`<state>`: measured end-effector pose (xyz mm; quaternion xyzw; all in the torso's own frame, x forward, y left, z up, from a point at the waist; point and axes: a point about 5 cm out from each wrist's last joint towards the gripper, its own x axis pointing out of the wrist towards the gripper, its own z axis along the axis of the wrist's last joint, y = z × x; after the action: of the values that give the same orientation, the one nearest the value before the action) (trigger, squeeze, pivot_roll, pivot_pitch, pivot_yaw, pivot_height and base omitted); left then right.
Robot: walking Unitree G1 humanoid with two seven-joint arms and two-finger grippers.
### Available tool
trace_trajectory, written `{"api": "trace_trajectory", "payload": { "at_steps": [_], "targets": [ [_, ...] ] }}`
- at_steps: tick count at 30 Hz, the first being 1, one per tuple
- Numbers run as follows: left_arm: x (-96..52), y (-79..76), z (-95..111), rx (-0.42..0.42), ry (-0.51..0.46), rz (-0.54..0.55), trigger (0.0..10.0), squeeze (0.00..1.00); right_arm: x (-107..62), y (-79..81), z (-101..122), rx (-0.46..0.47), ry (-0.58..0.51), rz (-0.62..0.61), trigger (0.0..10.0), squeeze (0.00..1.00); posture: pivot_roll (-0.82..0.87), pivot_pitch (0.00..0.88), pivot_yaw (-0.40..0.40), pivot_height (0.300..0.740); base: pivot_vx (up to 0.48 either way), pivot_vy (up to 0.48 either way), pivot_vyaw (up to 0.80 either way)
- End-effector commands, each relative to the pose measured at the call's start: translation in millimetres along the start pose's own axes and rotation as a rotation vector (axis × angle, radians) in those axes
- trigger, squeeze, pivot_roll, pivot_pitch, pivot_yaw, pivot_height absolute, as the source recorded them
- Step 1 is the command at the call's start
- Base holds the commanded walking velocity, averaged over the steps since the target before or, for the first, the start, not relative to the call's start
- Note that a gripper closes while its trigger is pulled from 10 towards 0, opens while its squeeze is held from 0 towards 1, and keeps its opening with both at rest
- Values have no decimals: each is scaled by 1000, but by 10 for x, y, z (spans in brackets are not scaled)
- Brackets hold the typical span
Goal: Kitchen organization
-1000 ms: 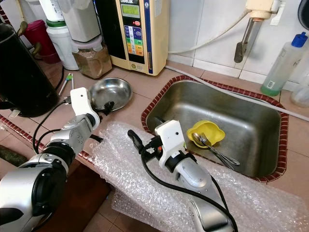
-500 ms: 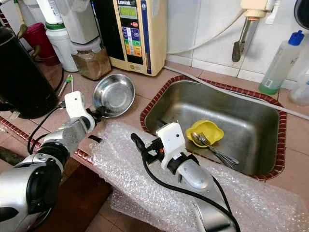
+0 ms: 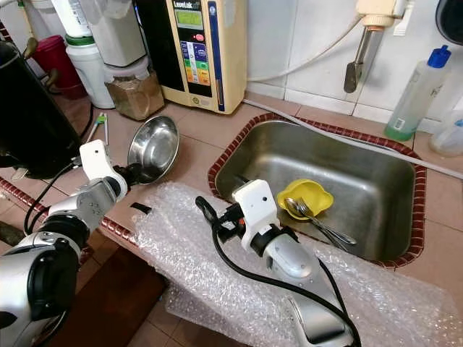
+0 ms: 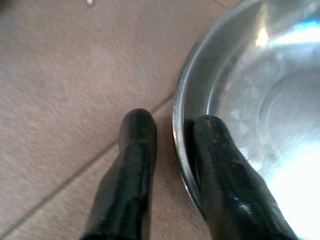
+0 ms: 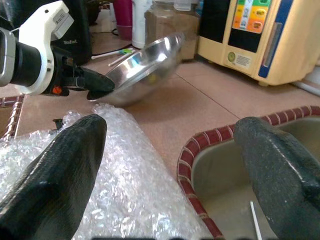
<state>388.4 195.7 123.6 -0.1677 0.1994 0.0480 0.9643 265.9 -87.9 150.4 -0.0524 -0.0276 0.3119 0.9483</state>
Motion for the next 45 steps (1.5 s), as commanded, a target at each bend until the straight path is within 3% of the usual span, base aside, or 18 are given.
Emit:
{"api": "trace_trajectory", "payload": {
  "at_steps": [1, 7, 25, 26, 27, 29, 30, 33, 39, 45],
  "targets": [
    [-9, 10, 115, 32, -17, -1, 0, 0, 12, -6, 7, -5, 4, -1, 10000, 0, -66, 6, 92, 740, 0, 0, 0],
    [-13, -40, 202, 38, -34, -13, 0, 0, 21, -18, 9, -9, 6, -5, 10000, 0, -65, 6, 91, 740, 0, 0, 0],
    [-20, -34, 172, 22, -8, -20, 0, 0, 45, -59, 9, -24, 16, -5, 10000, 0, -59, 5, 81, 740, 0, 0, 0],
    [-41, -38, 341, 5, -160, -14, 0, 0, 57, -69, 17, -24, 12, -10, 10000, 0, -56, 5, 77, 740, 0, 0, 0],
    [-41, -38, 341, 5, -160, -14, 0, 0, 57, -69, 17, -24, 12, -10, 10000, 0, -56, 5, 77, 740, 0, 0, 0],
    [-89, -86, 514, 18, -325, -52, 0, 0, 70, -75, 25, -24, 7, -15, 10000, 0, -56, 5, 77, 740, 0, 0, 0],
    [-118, -124, 564, 77, -394, -74, 0, 0, 75, -77, 26, -24, 4, -18, 10000, 0, -52, 5, 74, 740, 0, 0, 0],
    [-184, -221, 596, 153, -510, -133, 0, 0, 90, -97, 22, -19, -2, -38, 10000, 0, -51, 5, 73, 740, 0, 0, 0],
    [-289, -442, 619, 206, -624, -261, 0, 0, 118, -219, 33, 16, -23, -121, 10000, 0, -47, 6, 66, 740, 0, 0, 0],
    [-307, -514, 591, 241, -648, -302, 0, 0, 146, -262, 29, 23, -26, -144, 10000, 0, -42, 0, 67, 740, 0, 0, 0]
  ]
}}
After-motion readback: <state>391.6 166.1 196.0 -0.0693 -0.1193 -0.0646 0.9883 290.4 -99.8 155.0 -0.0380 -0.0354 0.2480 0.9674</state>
